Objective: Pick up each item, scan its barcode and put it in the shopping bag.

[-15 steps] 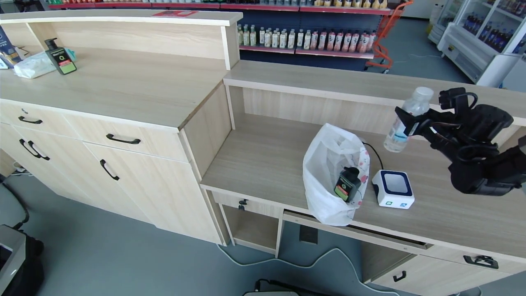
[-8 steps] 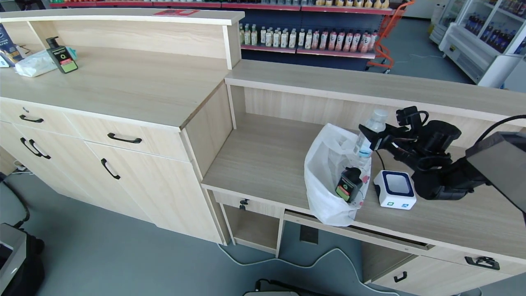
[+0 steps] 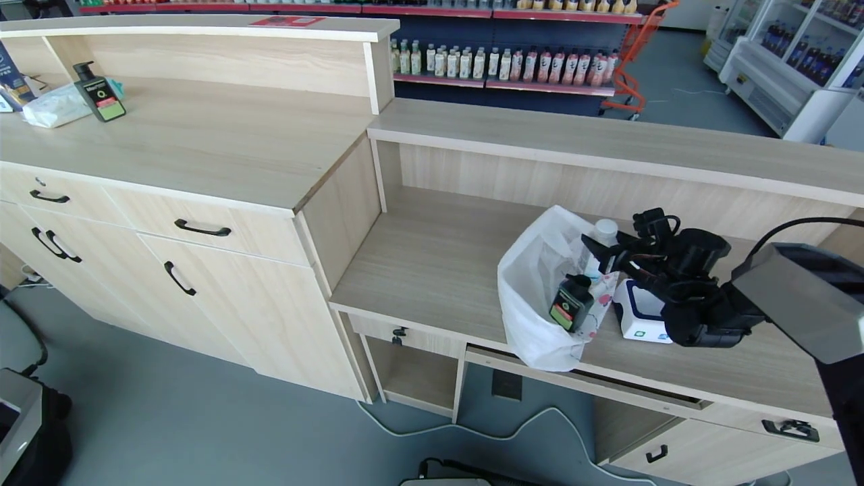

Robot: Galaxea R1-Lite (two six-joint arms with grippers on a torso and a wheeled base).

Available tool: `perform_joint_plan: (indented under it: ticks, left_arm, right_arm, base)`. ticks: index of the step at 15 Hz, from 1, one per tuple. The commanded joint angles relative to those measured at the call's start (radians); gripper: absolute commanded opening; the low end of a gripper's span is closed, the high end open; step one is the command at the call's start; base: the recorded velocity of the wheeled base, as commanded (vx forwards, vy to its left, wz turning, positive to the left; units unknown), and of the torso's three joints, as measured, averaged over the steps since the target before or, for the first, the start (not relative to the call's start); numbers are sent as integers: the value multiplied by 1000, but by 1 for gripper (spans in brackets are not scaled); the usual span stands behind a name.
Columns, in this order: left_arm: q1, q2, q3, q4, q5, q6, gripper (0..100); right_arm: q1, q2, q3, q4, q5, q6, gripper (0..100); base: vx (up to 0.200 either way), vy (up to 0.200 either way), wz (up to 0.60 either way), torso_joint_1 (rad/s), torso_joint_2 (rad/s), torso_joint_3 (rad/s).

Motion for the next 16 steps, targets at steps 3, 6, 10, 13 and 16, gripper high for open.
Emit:
perform_joint_plan:
  ticks: [3, 6, 10, 13, 16]
  left_arm:
    - [0, 0, 0, 0, 1, 0, 100]
    - [0, 0, 0, 0, 1, 0, 100]
    - [0, 0, 0, 0, 1, 0, 100]
    - [0, 0, 0, 0, 1, 0, 100]
    - [0, 0, 0, 0, 1, 0, 100]
  right_arm:
    - [-29, 44, 1, 5, 1, -9, 0]
    - [-29, 49, 0, 11, -1, -11, 0]
    - [-34, 38, 0, 16, -1, -13, 0]
    - [-37, -36, 10, 40, -1, -9, 100]
    - [-60, -200, 113, 56, -4, -66, 100]
  base:
    - [0, 0, 0, 0, 0, 0]
    - [0, 0, 0, 0, 0, 0]
    - [0, 0, 0, 0, 0, 0]
    - [0, 0, 0, 0, 0, 0]
    - [0, 0, 0, 0, 0, 0]
